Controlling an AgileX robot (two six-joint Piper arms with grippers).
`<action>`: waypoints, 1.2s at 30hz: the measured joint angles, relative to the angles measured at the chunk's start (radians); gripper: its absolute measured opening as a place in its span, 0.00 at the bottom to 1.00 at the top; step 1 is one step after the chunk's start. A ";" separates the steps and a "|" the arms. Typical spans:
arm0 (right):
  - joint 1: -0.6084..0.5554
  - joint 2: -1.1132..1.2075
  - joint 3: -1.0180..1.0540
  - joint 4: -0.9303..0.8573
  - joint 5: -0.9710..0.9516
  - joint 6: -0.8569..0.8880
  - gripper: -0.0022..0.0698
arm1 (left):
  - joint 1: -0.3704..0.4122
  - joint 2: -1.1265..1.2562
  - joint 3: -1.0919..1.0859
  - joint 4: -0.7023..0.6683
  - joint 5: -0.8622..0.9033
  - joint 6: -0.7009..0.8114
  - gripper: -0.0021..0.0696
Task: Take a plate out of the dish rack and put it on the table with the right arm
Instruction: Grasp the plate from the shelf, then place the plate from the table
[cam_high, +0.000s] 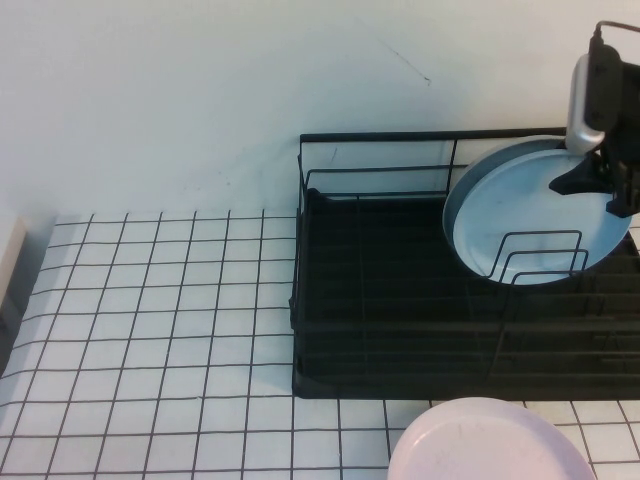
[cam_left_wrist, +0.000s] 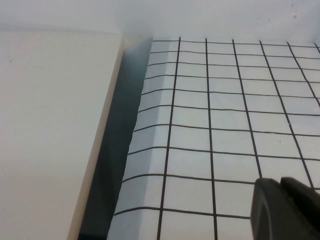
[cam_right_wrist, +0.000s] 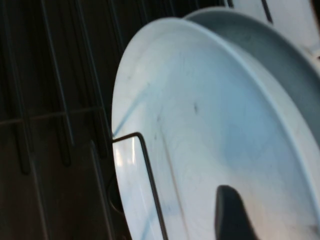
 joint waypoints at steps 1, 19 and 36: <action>0.000 0.005 0.000 0.000 -0.003 -0.002 0.49 | 0.000 0.000 0.000 0.000 0.000 0.000 0.02; 0.002 -0.341 -0.098 -0.281 0.316 0.407 0.19 | 0.000 0.000 0.000 0.000 0.000 0.000 0.02; 0.000 -0.695 0.742 0.149 0.340 0.932 0.19 | 0.000 0.000 0.000 0.000 0.000 0.000 0.02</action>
